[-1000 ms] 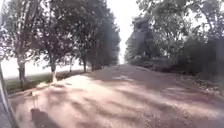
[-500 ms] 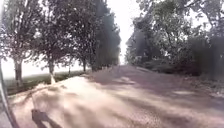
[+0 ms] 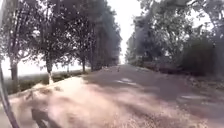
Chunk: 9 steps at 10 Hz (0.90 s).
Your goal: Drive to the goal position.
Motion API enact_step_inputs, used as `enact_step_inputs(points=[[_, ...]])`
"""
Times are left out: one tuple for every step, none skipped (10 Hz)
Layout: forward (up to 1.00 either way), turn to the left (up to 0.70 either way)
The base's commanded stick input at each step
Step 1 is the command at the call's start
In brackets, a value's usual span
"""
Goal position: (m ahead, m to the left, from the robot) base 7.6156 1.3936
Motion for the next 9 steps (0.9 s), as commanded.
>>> enact_step_inputs(points=[[0.7,0.0],[0.7,0.0],[0.7,0.0],[0.7,0.0],[0.7,0.0],[0.7,0.0],[0.7,0.0],[0.7,0.0],[0.7,0.0]])
